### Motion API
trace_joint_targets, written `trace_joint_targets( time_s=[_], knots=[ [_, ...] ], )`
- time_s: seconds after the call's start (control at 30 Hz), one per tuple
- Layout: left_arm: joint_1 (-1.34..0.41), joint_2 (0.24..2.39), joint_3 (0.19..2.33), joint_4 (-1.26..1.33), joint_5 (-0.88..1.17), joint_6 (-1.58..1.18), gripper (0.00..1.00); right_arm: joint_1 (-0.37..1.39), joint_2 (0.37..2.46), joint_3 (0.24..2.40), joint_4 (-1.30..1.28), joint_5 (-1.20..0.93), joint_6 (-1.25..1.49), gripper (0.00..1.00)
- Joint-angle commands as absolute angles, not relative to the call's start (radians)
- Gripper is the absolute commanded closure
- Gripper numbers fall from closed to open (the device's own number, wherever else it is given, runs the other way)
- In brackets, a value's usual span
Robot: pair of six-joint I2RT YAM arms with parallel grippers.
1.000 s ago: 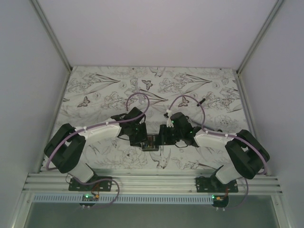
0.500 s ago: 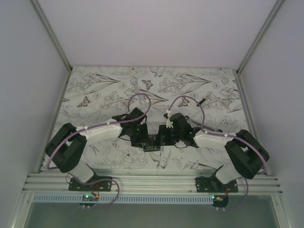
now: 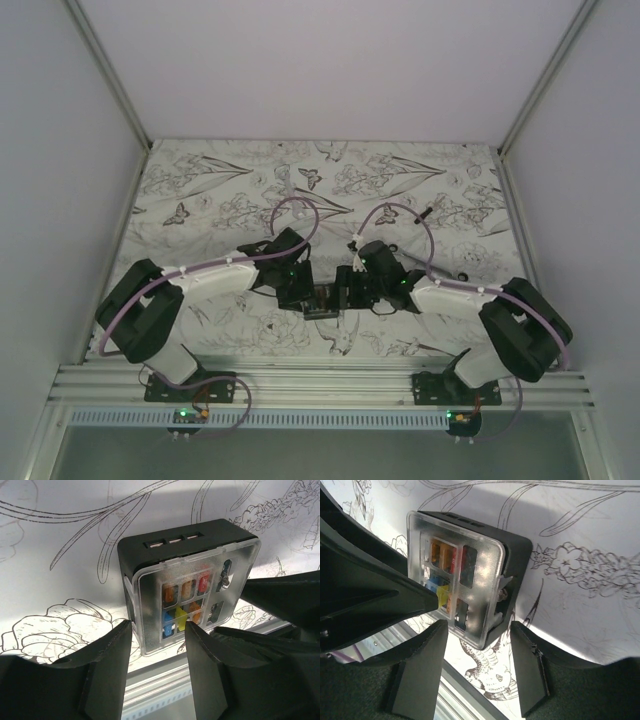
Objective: Snap on the fuse box
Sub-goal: Close the fuse box cover on the fuse box base.
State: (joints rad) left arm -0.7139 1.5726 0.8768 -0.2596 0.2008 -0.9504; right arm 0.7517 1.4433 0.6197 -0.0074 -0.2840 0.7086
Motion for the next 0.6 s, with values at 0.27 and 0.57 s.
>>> trace_joint_targets(
  time_s=[0.27, 0.57],
  knots=[
    [-0.76, 1.643, 0.91, -0.26, 0.201, -0.961, 0.53, 0.777, 1.501, 0.615, 0.159, -0.408, 0.764, 0.48],
    [-0.761, 1.623, 0.865, -0.264, 0.163, -0.972, 0.53, 0.776, 1.523, 0.606, 0.118, -0.365, 0.739, 0.52]
  ],
)
